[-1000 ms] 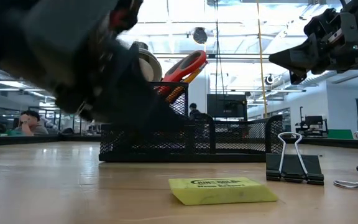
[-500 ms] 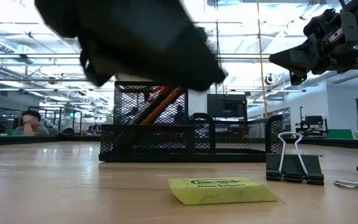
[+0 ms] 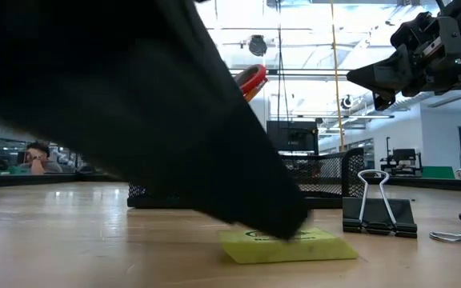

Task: Pick and place office supplies into organizer
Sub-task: Put the yellow eraser into the desk organizer

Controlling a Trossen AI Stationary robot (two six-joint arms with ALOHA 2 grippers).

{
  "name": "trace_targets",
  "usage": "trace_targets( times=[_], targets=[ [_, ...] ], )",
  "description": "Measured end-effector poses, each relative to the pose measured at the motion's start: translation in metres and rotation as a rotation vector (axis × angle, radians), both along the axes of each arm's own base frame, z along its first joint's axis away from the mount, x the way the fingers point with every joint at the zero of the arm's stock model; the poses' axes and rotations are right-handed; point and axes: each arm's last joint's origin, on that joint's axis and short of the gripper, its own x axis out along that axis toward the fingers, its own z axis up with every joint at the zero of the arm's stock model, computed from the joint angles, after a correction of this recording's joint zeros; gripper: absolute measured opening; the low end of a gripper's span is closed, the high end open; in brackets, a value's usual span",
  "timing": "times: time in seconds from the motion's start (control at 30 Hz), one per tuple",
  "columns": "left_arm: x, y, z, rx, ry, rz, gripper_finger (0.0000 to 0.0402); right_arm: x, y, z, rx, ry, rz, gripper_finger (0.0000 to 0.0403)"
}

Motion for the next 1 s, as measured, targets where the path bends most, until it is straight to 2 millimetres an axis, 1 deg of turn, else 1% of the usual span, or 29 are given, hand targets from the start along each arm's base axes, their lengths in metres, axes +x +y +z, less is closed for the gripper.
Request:
trace_targets(
  times=[0.13, 0.3, 0.4, 0.53, 0.83, 0.93, 1.0],
  targets=[
    [0.002, 0.001, -0.014, 0.021, 0.006, 0.013, 0.0229, 0.0, 0.0, 0.0, 0.0, 0.001, -0.001, 0.0004],
    [0.004, 0.003, -0.021, 0.037, 0.017, 0.023, 0.0229, 0.0, 0.0, 0.0, 0.0, 0.002, -0.003, 0.0004],
    [0.004, 0.004, -0.022, 0.044, 0.026, 0.025, 0.0218, 0.0, 0.0, 0.0, 0.0, 0.001, -0.003, 0.0004],
    [0.003, 0.005, -0.024, 0.035, 0.045, 0.035, 0.0179, 0.0, 0.0, 0.0, 0.0, 0.001, -0.003, 0.0004],
    [0.001, 0.008, -0.028, 0.004, 0.093, 0.057, 0.0058, 0.0, 0.0, 0.0, 0.0, 0.001, -0.004, 0.0004],
    [0.001, 0.006, -0.027, 0.009, 0.085, 0.041, 0.0032, 0.0, 0.0, 0.0, 0.0, 0.001, -0.003, 0.0004],
    [0.001, 0.006, -0.027, 0.013, 0.082, 0.034, 0.0024, 0.0, 0.0, 0.0, 0.001, 0.002, -0.003, 0.0004]
  ],
)
